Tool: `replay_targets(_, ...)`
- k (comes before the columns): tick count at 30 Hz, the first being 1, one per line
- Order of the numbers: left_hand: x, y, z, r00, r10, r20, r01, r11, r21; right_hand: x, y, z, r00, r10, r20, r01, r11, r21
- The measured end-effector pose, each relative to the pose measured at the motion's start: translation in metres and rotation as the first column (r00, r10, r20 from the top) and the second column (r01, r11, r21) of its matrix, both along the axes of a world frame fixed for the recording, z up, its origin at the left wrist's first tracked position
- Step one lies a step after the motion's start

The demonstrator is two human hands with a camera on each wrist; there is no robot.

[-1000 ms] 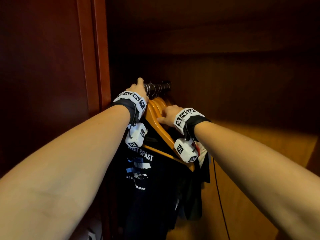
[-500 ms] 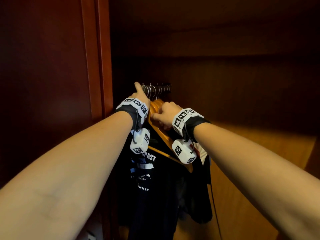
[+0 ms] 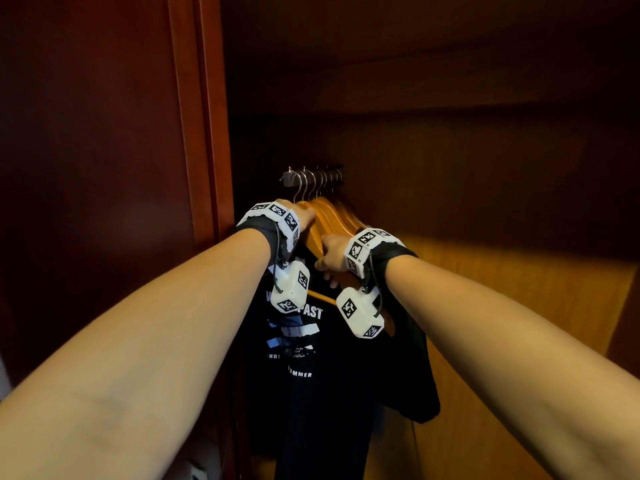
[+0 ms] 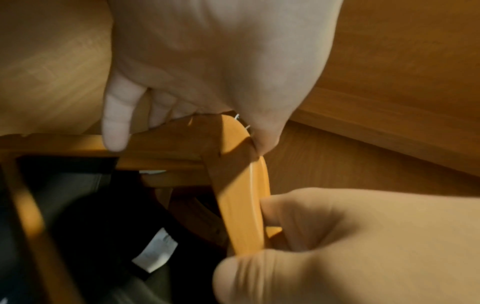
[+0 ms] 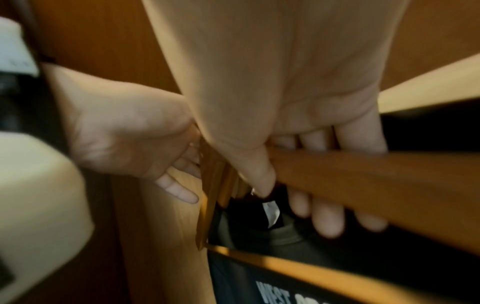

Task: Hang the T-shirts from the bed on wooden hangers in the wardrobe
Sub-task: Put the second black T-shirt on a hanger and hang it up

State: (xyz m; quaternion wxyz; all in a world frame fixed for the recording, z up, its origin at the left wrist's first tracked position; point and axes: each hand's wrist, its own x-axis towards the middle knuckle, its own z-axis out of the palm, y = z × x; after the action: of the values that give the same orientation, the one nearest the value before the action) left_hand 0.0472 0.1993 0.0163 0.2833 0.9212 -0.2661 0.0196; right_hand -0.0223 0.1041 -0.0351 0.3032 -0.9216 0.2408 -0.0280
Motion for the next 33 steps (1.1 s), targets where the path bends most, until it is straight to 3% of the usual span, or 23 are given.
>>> replay_targets(2, -0.002, 0.0, 0.001, 1.0, 0.003, -0.014, -0.003, 1.0, -0.008, -0.003, 0.0, -0.001, 0.999, -0.011, 0.039, 0.011, 1.0, 0.0)
replay_targets(9, 0.009, -0.008, -0.007, 0.995, 0.088, -0.042, -0.096, 0.955, -0.281, -0.013, -0.002, 0.014, 0.991, -0.045, 0.126, 0.042, 0.999, 0.026)
replay_targets(13, -0.005, -0.007, 0.001, 0.995, 0.104, 0.01, -0.092, 0.921, -0.38, -0.02, -0.004, 0.024, 0.982, -0.06, 0.179, 0.068, 0.997, -0.034)
replay_targets(19, -0.021, -0.002, -0.002, 0.995, 0.081, -0.054, -0.096, 0.902, -0.42, -0.043, -0.007, 0.023, 0.97, -0.071, 0.231, 0.115, 0.977, -0.182)
replay_targets(23, -0.037, 0.0, -0.015, 0.999, -0.022, -0.049, -0.002, 0.897, -0.442, -0.068, -0.017, 0.019, 0.948, -0.112, 0.297, 0.198, 0.941, -0.276)
replay_targets(27, -0.057, 0.004, -0.031, 0.992, -0.123, 0.024, 0.116, 0.822, -0.558, -0.094, -0.021, 0.012, 0.931, -0.146, 0.334, 0.248, 0.925, -0.287)
replay_targets(33, -0.093, -0.002, -0.054, 0.982, -0.181, 0.051, 0.172, 0.752, -0.636, -0.13, -0.023, -0.004, 0.929, -0.125, 0.347, 0.246, 0.911, -0.33)
